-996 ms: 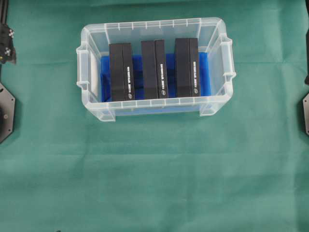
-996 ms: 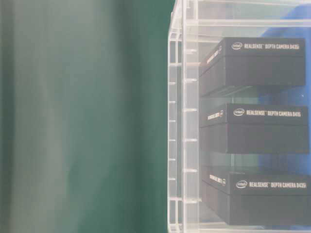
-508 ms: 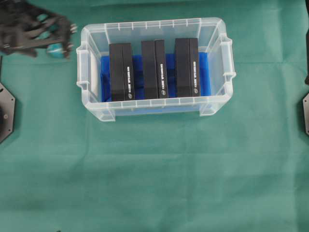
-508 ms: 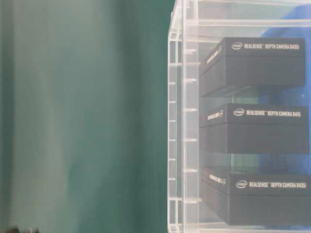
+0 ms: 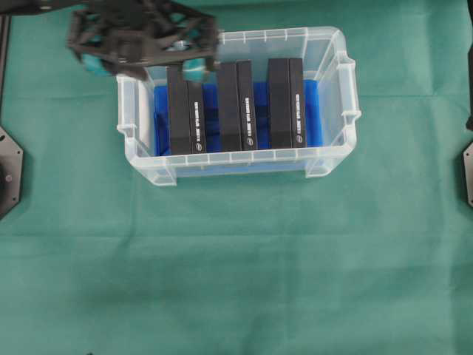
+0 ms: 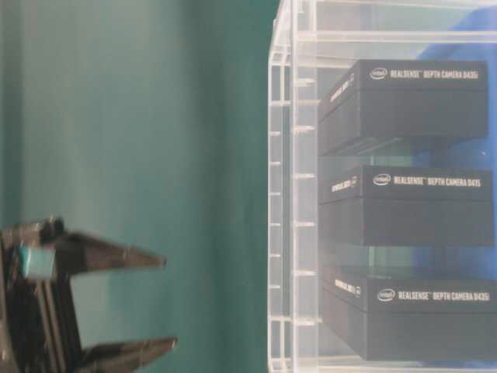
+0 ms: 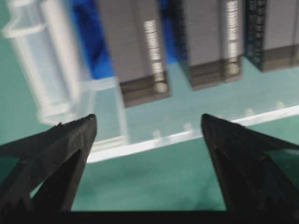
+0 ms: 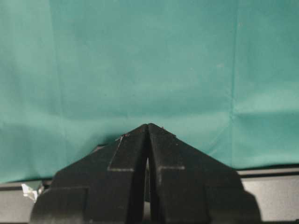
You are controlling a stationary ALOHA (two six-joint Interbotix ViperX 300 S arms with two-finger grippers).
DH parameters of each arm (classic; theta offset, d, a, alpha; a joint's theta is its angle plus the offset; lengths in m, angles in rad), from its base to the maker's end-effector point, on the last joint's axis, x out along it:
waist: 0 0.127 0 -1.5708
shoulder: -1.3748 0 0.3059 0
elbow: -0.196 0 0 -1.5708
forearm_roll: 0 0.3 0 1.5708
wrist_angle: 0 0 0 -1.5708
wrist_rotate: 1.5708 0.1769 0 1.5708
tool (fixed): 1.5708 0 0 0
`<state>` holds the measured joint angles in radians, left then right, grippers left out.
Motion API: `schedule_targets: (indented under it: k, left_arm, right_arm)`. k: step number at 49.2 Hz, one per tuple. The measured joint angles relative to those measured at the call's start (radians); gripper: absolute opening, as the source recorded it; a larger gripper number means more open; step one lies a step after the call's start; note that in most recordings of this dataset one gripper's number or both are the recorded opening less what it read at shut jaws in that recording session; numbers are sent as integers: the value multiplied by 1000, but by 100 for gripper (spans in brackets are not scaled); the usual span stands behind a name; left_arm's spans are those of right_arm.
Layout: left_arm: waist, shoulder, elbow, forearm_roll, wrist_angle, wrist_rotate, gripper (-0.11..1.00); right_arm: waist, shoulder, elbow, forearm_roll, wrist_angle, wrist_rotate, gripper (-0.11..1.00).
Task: Take the box out of the case with the left arm.
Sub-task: 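Move the open left gripper over the middle black box in the case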
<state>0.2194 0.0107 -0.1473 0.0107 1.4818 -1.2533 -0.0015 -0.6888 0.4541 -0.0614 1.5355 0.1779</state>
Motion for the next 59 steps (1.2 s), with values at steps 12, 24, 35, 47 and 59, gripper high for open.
schedule_targets:
  k: [12,24,35,47,59]
  left_arm:
    - [-12,124,-135,0,2,-5,98]
    - [-18,206,-229,0,3,-3,98]
    - [-18,242,-256,0,3,-3,98]
    - [-20,264,-258,0,3,-3,98]
    - [-20,264,-258,2,3,-2,98]
  right_arm:
    - [0,2,2,0,0,0,0]
    - [0,2,2,-2,0,-2,0]
    - [0,2,0,0,0,0,0]
    - [0,0,2,0,0,-2,0]
    - [0,0,2,-2,0,-2,0]
